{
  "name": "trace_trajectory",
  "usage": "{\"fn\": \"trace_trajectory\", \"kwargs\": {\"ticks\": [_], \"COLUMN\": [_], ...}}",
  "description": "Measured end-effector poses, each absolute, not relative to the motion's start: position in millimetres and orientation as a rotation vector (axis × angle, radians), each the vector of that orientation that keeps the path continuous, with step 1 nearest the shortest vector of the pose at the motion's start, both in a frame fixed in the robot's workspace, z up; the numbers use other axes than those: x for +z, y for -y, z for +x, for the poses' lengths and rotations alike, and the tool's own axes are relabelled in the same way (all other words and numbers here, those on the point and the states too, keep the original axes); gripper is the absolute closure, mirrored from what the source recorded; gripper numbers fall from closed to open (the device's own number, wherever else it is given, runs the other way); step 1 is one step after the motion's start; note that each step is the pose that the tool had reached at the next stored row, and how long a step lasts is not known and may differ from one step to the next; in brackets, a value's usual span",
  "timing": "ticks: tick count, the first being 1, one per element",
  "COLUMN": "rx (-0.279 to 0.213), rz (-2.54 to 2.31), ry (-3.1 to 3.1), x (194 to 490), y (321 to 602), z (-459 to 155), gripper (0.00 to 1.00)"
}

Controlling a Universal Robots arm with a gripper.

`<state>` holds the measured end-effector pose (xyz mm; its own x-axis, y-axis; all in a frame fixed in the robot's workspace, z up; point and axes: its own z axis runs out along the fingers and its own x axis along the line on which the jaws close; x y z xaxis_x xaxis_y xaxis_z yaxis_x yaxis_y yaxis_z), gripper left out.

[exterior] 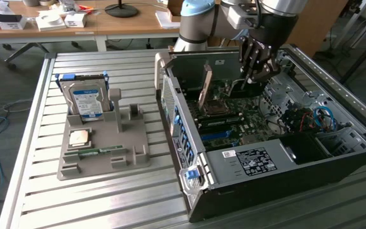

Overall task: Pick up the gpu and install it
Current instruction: 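Insert the gpu into the slot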

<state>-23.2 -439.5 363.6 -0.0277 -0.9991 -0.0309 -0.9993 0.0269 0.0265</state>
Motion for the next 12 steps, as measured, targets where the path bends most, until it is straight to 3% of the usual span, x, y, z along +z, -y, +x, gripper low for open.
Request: {"fn": "trace_trajectory", "kwargs": {"ticks": [12], "rx": [0.064], "rz": [-2.188], "ry": [-2.248], "x": [355.9], "y": [439.5], "z": [-23.2], "gripper": [0.74]}}
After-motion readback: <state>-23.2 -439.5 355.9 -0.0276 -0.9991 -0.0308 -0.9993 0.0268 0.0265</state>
